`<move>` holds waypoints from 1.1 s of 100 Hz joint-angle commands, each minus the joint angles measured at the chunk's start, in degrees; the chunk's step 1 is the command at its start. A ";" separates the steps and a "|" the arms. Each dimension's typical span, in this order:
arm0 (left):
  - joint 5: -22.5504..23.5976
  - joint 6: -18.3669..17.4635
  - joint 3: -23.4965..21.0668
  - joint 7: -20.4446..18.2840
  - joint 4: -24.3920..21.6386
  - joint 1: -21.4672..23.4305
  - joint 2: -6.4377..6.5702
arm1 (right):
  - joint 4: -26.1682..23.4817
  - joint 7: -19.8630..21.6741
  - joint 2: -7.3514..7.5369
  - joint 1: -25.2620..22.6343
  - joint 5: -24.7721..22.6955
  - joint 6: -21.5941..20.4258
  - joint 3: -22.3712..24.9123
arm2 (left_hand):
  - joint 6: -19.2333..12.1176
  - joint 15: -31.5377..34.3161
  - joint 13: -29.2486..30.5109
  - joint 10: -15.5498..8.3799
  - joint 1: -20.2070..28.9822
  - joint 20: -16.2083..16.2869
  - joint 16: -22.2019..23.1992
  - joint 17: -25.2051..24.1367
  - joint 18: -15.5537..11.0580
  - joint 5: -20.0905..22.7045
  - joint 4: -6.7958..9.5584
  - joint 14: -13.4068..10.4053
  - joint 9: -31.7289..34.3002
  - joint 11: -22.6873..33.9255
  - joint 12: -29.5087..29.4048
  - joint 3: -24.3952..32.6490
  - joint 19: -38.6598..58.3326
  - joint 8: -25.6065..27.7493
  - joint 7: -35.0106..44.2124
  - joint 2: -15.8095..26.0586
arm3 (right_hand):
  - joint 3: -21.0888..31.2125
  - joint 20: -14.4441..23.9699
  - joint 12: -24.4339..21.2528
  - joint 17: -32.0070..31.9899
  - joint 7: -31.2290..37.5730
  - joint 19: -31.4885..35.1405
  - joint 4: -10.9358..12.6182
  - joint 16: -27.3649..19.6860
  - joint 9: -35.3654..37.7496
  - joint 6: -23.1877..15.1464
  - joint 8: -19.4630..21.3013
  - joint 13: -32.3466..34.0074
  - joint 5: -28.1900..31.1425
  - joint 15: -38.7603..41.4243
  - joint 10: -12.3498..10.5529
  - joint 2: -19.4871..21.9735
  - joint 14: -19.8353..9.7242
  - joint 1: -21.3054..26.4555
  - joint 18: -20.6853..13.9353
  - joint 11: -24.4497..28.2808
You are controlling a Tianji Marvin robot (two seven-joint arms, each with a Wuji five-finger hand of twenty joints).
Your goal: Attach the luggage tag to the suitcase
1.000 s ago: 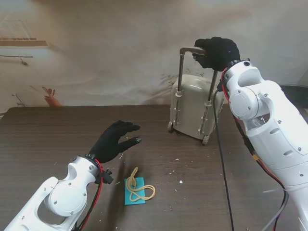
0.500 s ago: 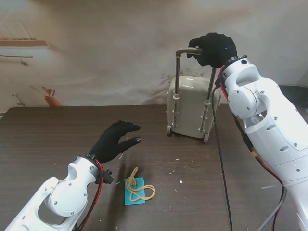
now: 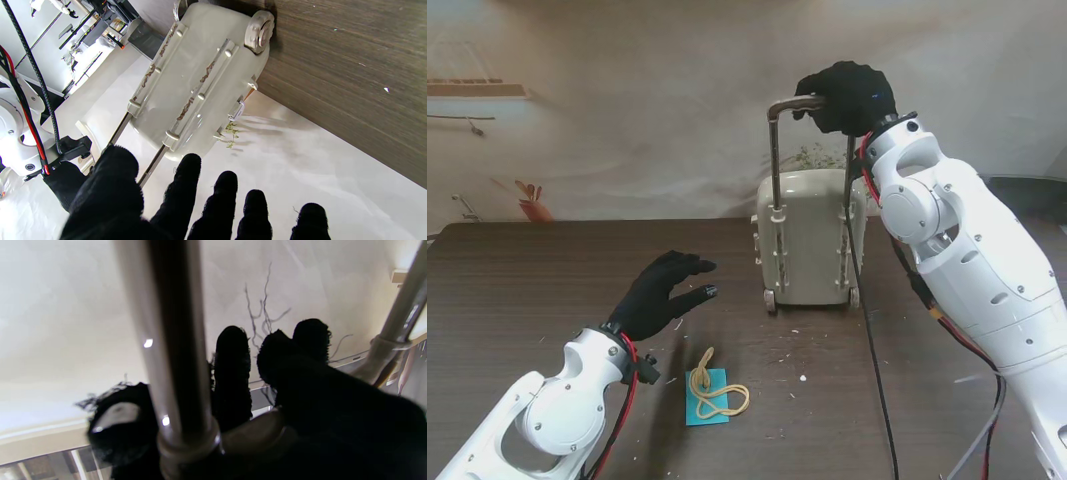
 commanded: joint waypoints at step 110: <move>-0.15 -0.29 -1.07 -0.57 -1.53 1.09 -0.11 | 8.33 -8.04 -5.21 7.40 8.12 3.86 -11.62 | -2.40 0.29 -1.26 -0.07 0.75 -0.07 1.80 -0.14 -3.66 0.79 -1.00 0.01 0.97 -0.55 -0.63 -1.08 -0.78 -0.40 -0.43 1.57 | 7.35 1.36 0.60 1.36 0.68 3.65 -1.25 1.09 3.32 -1.90 -1.53 1.64 0.48 -0.13 0.15 1.05 0.22 1.37 0.07 1.53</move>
